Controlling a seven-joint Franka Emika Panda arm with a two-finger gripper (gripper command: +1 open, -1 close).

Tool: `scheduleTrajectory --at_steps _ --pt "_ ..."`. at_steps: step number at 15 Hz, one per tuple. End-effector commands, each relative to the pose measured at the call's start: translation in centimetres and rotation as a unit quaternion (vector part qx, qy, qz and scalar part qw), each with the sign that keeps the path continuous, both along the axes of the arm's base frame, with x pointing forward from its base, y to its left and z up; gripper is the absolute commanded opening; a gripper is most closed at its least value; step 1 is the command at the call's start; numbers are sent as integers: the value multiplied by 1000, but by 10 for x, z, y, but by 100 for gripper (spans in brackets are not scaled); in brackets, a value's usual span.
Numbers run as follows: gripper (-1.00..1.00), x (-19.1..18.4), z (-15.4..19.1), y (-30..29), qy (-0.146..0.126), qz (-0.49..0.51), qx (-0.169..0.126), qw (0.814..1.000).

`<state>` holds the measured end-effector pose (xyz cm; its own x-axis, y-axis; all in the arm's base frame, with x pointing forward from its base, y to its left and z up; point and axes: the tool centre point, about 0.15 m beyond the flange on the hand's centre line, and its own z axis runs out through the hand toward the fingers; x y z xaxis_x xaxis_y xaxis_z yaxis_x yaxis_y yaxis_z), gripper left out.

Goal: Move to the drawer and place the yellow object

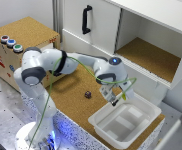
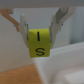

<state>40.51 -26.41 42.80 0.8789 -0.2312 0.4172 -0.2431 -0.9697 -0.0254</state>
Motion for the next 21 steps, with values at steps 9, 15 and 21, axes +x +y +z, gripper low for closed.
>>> scheduleTrajectory --at_steps 9,15,21 --pt "-100 -45 46 412 52 337 34 940" --pt "-100 -127 12 551 118 527 20 841" --pt "-100 -157 -54 571 130 646 -45 751"
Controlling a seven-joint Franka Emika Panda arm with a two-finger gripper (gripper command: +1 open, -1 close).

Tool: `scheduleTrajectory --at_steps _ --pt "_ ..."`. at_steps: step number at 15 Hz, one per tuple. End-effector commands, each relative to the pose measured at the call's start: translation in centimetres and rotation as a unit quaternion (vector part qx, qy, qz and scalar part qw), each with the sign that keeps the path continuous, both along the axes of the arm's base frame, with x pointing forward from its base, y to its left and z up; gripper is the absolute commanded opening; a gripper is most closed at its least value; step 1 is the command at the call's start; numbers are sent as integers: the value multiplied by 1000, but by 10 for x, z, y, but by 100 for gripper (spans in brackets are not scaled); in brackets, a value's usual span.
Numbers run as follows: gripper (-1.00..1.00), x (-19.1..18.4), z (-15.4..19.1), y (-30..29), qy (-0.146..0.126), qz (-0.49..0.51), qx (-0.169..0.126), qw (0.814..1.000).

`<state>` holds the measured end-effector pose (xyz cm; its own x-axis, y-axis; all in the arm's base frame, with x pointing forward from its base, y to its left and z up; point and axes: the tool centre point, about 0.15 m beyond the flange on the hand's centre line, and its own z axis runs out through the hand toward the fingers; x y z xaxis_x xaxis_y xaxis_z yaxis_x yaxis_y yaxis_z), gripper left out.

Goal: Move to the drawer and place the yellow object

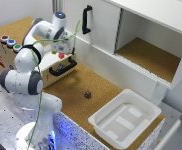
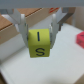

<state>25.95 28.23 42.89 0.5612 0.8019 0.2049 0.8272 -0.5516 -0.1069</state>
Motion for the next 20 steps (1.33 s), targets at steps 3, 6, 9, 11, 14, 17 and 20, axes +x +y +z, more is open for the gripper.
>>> scheduleTrajectory --at_steps 3,6,9,11,14,17,20 --pt "-100 -2 -94 25 -37 136 -32 989" --pt "-100 21 -123 35 -74 163 -15 984" --pt "-100 48 -127 56 -92 169 -18 981" --pt "100 49 -96 60 -95 178 -14 979" --pt "100 25 -42 49 -92 196 -43 975" --pt "100 15 -11 43 -119 154 -79 978" --pt "100 18 10 43 -135 93 -76 983"
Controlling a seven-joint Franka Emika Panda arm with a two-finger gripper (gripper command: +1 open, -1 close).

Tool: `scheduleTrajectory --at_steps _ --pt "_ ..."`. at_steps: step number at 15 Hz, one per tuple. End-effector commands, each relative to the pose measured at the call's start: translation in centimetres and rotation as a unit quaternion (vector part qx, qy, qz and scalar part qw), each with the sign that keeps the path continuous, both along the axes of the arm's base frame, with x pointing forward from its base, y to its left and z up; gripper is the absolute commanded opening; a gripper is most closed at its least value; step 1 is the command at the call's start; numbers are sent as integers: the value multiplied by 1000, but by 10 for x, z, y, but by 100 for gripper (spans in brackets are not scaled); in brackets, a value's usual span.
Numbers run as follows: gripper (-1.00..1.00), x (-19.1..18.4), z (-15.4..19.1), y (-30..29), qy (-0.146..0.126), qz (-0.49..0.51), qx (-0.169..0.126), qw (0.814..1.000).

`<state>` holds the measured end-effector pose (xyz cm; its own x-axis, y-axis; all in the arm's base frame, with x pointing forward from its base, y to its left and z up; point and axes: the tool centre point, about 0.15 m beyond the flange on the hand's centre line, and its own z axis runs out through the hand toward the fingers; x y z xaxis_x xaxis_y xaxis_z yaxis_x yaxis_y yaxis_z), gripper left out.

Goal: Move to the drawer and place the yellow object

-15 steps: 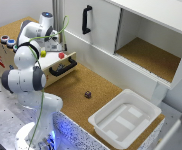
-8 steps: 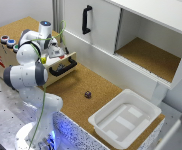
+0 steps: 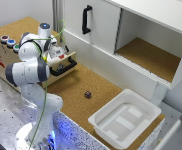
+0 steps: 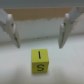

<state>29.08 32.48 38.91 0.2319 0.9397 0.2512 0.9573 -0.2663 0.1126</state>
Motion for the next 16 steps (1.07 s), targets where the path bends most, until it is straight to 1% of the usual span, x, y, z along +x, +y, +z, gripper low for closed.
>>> scheduleTrajectory --at_steps 1,3,5,6,7,9,10,11,12,14,16 --pt "100 -10 56 -3 -42 -86 -39 995" --pt "100 2 67 -18 -53 -141 -31 988" --pt "100 13 72 -38 -48 -201 -23 978" --pt "100 19 73 -53 -43 -240 -17 970" --pt "100 26 73 -70 -24 -292 -12 956" --pt "100 36 67 -108 12 -391 -2 920" --pt "100 37 63 -123 23 -422 -7 906" --pt "100 37 61 -137 24 -445 -8 895" --pt "100 36 60 -149 33 -463 -6 886" --pt "100 33 57 -180 31 -504 -11 863" --pt "100 25 51 -220 35 -548 -18 836"
